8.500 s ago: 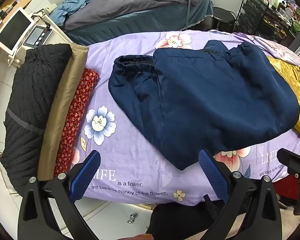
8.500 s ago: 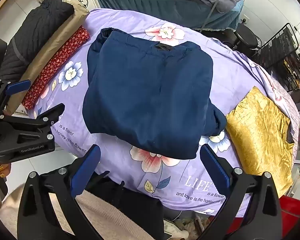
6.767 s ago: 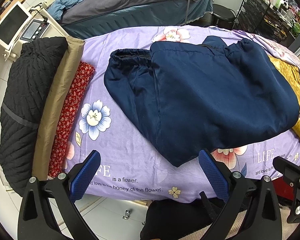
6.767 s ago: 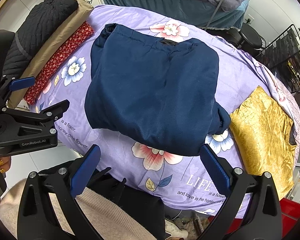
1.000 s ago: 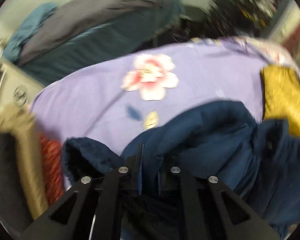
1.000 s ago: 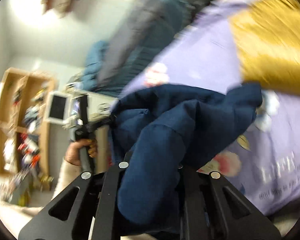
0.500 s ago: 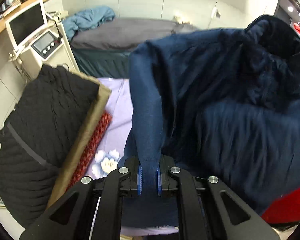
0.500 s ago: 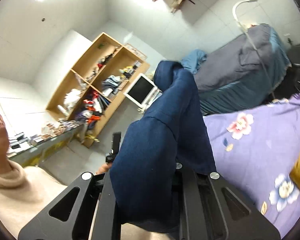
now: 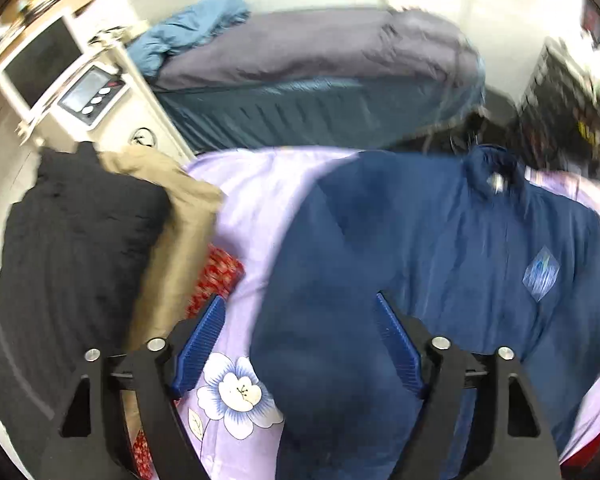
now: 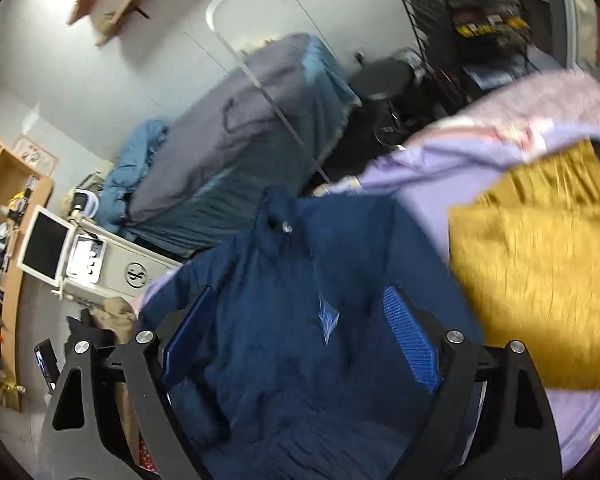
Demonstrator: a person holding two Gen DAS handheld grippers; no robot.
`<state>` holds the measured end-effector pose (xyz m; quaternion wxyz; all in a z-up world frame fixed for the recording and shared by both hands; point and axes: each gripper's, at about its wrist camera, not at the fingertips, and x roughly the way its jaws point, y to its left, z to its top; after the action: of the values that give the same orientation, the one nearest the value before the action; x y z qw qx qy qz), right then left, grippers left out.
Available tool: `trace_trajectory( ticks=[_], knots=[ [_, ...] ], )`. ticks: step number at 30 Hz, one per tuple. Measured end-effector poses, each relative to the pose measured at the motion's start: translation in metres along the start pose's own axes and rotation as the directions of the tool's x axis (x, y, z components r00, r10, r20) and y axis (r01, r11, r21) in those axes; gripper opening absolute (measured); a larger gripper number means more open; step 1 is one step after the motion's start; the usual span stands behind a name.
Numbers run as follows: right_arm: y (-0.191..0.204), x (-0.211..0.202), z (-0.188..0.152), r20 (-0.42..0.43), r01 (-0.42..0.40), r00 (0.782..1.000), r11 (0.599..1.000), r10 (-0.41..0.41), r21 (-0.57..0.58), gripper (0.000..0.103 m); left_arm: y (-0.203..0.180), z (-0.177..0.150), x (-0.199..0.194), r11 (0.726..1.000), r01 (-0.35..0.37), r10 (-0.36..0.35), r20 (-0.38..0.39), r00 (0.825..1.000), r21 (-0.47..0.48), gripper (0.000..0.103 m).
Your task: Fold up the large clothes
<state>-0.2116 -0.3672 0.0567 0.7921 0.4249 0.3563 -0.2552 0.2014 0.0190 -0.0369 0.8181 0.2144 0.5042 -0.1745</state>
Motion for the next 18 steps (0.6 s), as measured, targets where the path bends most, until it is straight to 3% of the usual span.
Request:
trace_trajectory(
  ticks=[5, 10, 15, 18],
  knots=[
    [-0.027, 0.024, -0.07, -0.095, 0.1, 0.99, 0.995, -0.102, -0.025, 0.085, -0.005, -0.045, 0.033, 1.0, 0.024, -0.026, -0.105, 0.994, -0.016, 0.08],
    [-0.034, 0.028, -0.129, -0.159, 0.187, 0.966, 0.976, -0.203, -0.11, 0.085, 0.03, -0.085, 0.04, 0.996, -0.019, 0.007, -0.133, 0.991, -0.092, 0.085],
    [-0.038, 0.027, -0.157, -0.152, 0.25, 0.95, 0.956, -0.273, -0.152, 0.085, 0.052, -0.122, 0.03, 0.983, -0.037, 0.017, -0.111, 0.994, -0.179, 0.092],
    [-0.035, 0.027, -0.17, -0.195, 0.23, 0.948, 0.965, -0.252, -0.129, 0.085, 0.045, -0.145, 0.03, 0.977, -0.001, -0.026, -0.122, 0.992, -0.214, 0.093]
  ],
)
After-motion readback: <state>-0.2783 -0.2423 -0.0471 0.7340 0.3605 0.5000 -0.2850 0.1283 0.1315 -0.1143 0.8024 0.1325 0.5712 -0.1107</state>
